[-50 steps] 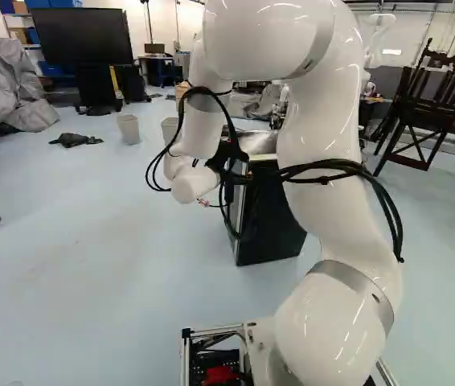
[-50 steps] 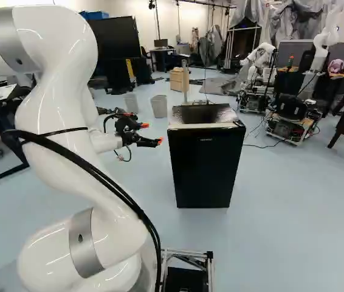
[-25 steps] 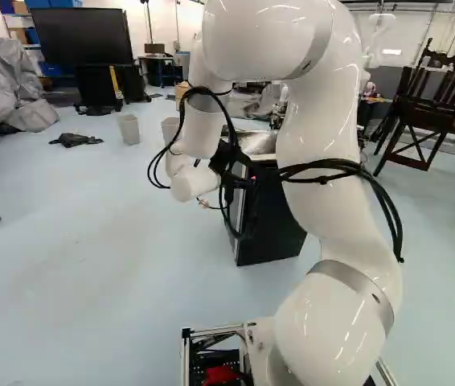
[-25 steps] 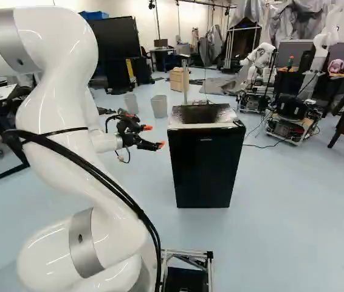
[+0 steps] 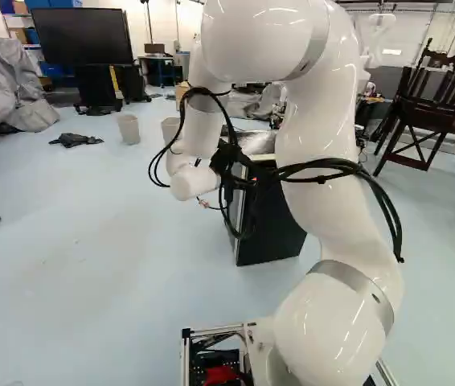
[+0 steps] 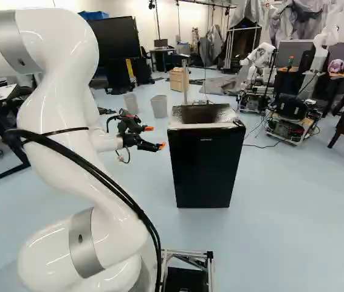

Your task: Grab a drink from the fridge

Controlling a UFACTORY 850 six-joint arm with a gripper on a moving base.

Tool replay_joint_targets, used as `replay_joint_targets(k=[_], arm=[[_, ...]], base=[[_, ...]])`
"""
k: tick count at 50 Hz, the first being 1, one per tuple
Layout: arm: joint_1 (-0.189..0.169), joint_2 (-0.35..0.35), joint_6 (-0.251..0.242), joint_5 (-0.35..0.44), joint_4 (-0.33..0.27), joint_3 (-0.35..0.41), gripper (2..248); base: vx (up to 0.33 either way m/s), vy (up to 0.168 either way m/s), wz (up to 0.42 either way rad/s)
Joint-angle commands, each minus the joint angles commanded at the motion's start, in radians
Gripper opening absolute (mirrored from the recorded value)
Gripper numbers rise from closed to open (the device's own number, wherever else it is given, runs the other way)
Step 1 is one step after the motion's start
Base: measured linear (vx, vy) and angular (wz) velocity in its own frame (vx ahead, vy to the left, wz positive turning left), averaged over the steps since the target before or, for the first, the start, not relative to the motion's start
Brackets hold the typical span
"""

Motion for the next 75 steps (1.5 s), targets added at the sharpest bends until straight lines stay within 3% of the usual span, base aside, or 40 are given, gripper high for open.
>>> replay_joint_targets(k=[14, 75], arm=[[-0.011, -0.038, 0.0, 0.0, 0.0, -0.013, 247], [-0.106, -0.062, 0.0, 0.0, 0.0, -0.048, 247]], base=[[0.0, 0.0, 0.0], [0.0, 0.0, 0.0]])
